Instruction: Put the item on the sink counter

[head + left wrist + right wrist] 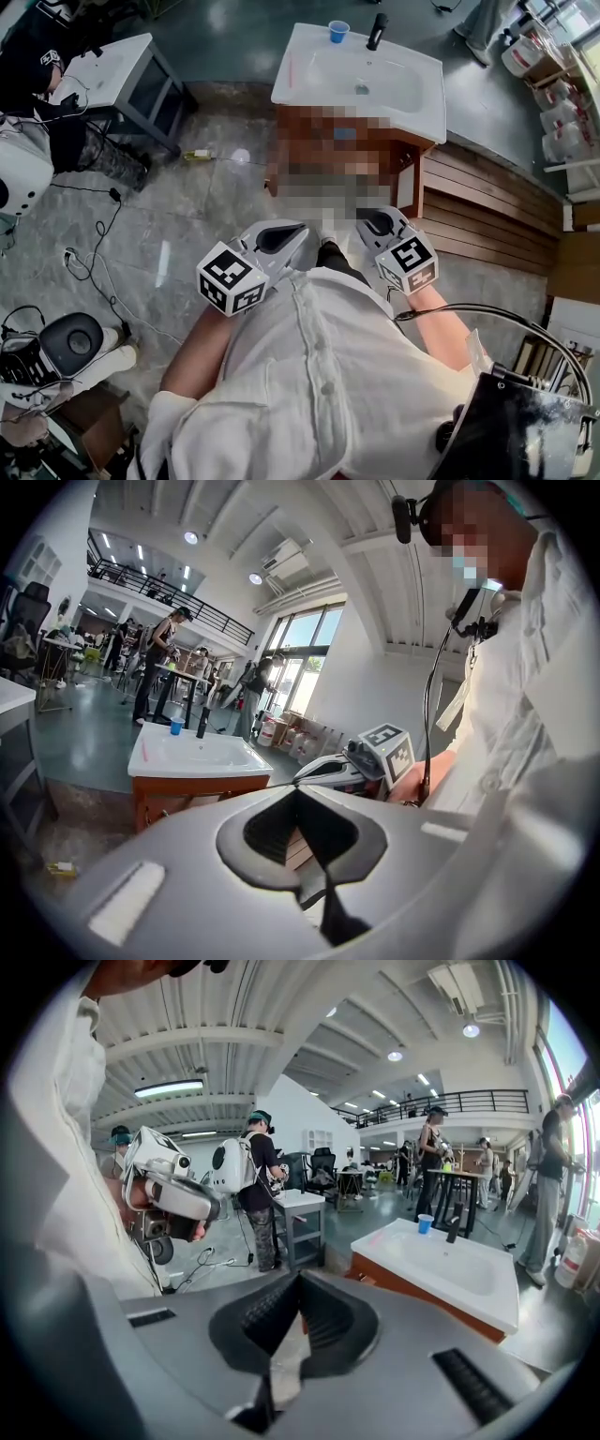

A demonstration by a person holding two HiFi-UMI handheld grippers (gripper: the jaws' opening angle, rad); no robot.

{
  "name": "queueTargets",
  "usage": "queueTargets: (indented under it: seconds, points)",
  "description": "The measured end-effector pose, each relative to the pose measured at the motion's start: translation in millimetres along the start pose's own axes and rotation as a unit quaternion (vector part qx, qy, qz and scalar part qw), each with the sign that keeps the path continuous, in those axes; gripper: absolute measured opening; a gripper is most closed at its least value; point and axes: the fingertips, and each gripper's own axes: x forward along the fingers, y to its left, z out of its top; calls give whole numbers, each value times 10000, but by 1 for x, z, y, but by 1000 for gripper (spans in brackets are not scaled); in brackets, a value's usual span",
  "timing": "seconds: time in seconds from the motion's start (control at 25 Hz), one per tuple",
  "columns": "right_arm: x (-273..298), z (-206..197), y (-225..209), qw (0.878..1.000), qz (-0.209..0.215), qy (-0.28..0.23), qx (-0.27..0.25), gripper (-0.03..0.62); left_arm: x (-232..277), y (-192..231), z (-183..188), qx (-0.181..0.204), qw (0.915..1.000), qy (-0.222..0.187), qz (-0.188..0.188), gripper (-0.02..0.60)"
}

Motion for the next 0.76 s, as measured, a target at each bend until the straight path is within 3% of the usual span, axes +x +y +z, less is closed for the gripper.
queueTargets:
  seconds: [0.76]
  points:
    - [22,-7,12,9992,291,116,-258,5,-18,10,-17,-203,9991,-57,374,5]
